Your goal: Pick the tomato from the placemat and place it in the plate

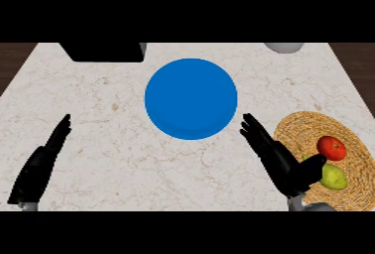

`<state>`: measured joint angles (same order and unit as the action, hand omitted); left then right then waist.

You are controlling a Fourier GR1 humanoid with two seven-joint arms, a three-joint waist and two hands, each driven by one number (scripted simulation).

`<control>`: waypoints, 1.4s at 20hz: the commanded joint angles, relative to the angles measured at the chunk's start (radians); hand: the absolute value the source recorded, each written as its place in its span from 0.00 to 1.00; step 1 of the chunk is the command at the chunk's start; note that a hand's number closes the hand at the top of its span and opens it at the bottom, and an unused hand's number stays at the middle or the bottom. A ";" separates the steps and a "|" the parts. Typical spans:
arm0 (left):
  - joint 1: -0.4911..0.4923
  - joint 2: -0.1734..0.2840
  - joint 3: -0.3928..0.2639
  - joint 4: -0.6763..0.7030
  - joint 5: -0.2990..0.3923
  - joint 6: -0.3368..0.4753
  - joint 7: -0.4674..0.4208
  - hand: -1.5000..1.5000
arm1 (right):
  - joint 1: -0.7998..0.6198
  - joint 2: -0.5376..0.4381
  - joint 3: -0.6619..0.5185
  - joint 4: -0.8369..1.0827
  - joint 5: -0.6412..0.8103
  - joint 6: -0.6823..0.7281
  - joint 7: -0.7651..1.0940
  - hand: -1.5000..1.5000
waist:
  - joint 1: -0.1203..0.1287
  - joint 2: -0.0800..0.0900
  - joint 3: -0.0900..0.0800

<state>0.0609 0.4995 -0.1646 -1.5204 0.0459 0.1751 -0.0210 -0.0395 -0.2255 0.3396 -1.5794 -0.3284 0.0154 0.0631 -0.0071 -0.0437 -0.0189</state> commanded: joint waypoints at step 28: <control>-0.086 -0.132 0.077 0.147 0.133 -0.100 -0.120 0.50 | -0.083 -0.048 -0.361 0.278 1.088 -0.917 0.587 0.00 | -0.001 0.039 0.012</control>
<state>-0.0311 0.3569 -0.0974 -1.3702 0.1789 0.0871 -0.1309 -0.1354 -0.2594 -0.0173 -1.3084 0.6173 -0.9859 0.4528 -0.0123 -0.0032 -0.0055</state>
